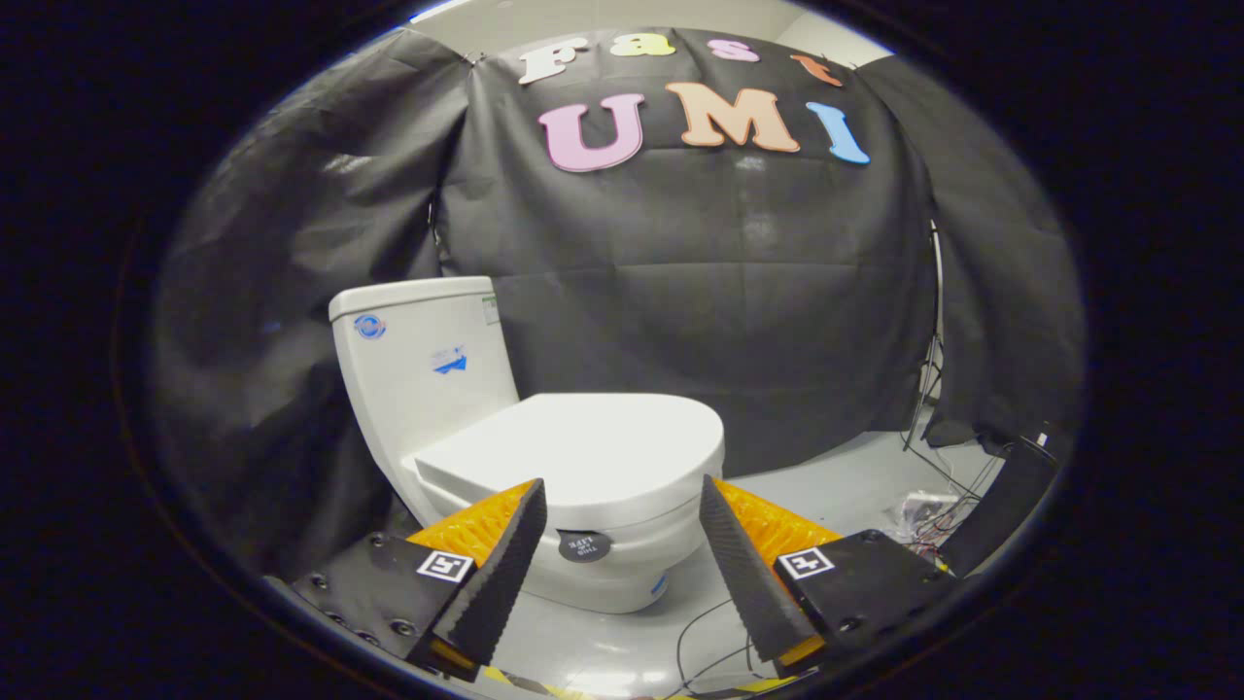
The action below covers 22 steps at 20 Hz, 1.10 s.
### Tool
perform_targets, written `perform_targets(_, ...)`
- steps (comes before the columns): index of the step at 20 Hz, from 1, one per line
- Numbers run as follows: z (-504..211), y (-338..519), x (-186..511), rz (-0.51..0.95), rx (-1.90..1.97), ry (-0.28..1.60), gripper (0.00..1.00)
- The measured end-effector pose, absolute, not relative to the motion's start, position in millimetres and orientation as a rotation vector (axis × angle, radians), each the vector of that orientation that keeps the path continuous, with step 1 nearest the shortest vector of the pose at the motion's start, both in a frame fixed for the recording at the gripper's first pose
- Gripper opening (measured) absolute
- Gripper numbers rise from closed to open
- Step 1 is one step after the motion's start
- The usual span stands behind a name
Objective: Open the toilet lid.
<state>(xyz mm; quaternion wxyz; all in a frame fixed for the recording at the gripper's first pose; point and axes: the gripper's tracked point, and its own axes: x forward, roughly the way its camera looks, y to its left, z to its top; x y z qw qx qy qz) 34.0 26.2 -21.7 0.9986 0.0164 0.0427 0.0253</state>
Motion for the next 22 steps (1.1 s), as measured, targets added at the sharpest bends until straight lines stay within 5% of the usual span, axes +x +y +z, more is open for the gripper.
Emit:
perform_targets(18,-119,94,84,0.113,0.951,0.534,0.97)
perform_targets(22,-107,105,88,0.153,1.057,0.514,0.80)
